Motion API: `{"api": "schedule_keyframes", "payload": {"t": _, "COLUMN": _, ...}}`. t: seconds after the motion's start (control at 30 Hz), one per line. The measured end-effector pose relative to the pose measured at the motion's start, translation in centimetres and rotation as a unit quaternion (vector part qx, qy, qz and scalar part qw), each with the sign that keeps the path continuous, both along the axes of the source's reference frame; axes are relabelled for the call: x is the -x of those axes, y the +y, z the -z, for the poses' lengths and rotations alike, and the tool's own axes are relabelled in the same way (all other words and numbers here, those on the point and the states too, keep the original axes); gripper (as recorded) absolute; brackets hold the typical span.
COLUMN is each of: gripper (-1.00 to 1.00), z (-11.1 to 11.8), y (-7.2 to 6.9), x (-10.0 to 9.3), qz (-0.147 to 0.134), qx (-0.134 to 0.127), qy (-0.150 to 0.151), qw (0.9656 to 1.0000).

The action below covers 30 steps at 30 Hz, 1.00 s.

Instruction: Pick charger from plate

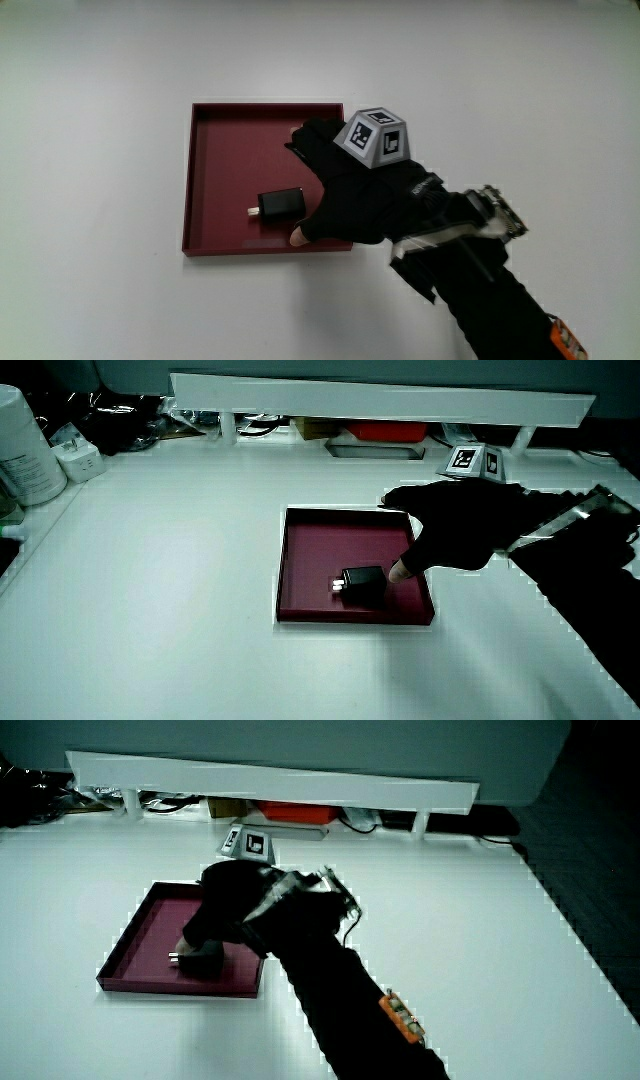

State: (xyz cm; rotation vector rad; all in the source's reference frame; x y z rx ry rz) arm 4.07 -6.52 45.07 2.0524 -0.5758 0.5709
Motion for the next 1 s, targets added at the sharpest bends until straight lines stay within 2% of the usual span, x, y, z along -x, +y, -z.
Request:
{"api": "schedule_keyframes", "payload": {"t": 0.03, "gripper": 0.0, "z": -0.1, "y": 0.0, "x": 0.2, "qz": -0.002, "qx": 0.004, "qy": -0.006, "qw": 1.0}}
{"api": "schedule_keyframes", "payload": {"t": 0.07, "gripper": 0.0, "z": -1.1, "y": 0.0, "x": 0.3, "qz": -0.004, "qx": 0.007, "qy": 0.005, "qw": 1.0}}
{"api": "schedule_keyframes", "payload": {"t": 0.1, "gripper": 0.0, "z": -1.2, "y": 0.0, "x": 0.5, "qz": -0.003, "qx": 0.012, "qy": -0.001, "qw": 0.9999}}
{"api": "schedule_keyframes", "payload": {"t": 0.3, "gripper": 0.0, "z": -2.9, "y": 0.2, "x": 1.8, "qz": -0.004, "qx": 0.013, "qy": 0.021, "qw": 0.9997}}
{"api": "schedule_keyframes", "payload": {"t": 0.47, "gripper": 0.0, "z": -4.2, "y": 0.5, "x": 2.4, "qz": -0.001, "qx": 0.021, "qy": 0.025, "qw": 0.9995}}
{"api": "schedule_keyframes", "payload": {"t": 0.5, "gripper": 0.0, "z": -4.5, "y": 0.5, "x": 2.4, "qz": -0.003, "qx": 0.018, "qy": 0.034, "qw": 0.9992}}
{"api": "schedule_keyframes", "payload": {"t": 0.57, "gripper": 0.0, "z": -4.8, "y": 0.7, "x": 2.5, "qz": -0.006, "qx": 0.024, "qy": 0.026, "qw": 0.9994}}
{"api": "schedule_keyframes", "payload": {"t": 0.67, "gripper": 0.0, "z": -5.8, "y": 1.0, "x": 2.7, "qz": -0.004, "qx": 0.029, "qy": 0.031, "qw": 0.9991}}
{"api": "schedule_keyframes", "payload": {"t": 0.83, "gripper": 0.0, "z": -6.5, "y": 1.3, "x": 3.0, "qz": -0.003, "qx": 0.023, "qy": 0.042, "qw": 0.9988}}
{"api": "schedule_keyframes", "payload": {"t": 0.93, "gripper": 0.0, "z": -6.5, "y": 1.5, "x": 3.2, "qz": -0.002, "qx": 0.022, "qy": 0.036, "qw": 0.9991}}
{"api": "schedule_keyframes", "payload": {"t": 1.0, "gripper": 0.03, "z": -7.2, "y": 1.5, "x": 3.2, "qz": -0.004, "qx": 0.021, "qy": 0.047, "qw": 0.9987}}
